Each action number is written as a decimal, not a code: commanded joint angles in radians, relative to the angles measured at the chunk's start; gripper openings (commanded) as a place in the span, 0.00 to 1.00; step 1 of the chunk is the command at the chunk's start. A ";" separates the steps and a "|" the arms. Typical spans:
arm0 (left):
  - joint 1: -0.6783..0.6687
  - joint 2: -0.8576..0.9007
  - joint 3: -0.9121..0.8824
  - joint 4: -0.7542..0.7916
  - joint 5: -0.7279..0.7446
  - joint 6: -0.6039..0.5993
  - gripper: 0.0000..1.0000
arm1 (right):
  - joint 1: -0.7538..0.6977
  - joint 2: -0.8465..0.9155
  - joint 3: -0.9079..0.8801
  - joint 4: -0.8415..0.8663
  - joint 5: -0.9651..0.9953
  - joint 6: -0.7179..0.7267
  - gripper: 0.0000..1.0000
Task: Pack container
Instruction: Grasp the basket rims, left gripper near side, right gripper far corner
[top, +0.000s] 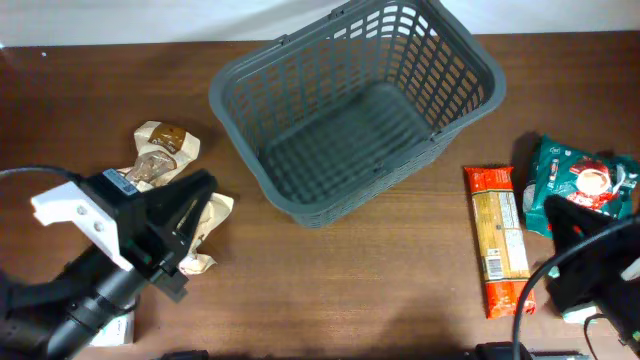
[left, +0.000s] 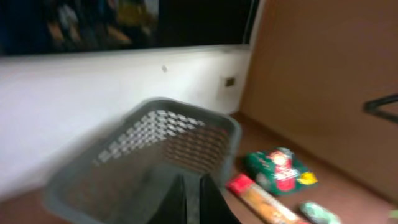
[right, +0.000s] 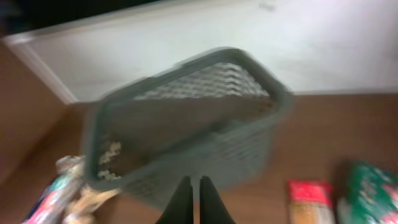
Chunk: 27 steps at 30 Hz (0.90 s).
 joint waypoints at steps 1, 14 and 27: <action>0.006 0.002 -0.009 -0.058 0.043 -0.125 0.02 | 0.006 0.005 0.013 -0.020 0.306 0.111 0.03; -0.274 0.010 -0.127 -0.144 -0.026 -0.058 0.02 | 0.006 0.302 0.067 0.093 0.165 0.048 0.04; -1.008 0.311 -0.128 -0.297 -0.681 -0.019 0.02 | 0.006 0.610 0.449 -0.023 0.111 -0.078 0.03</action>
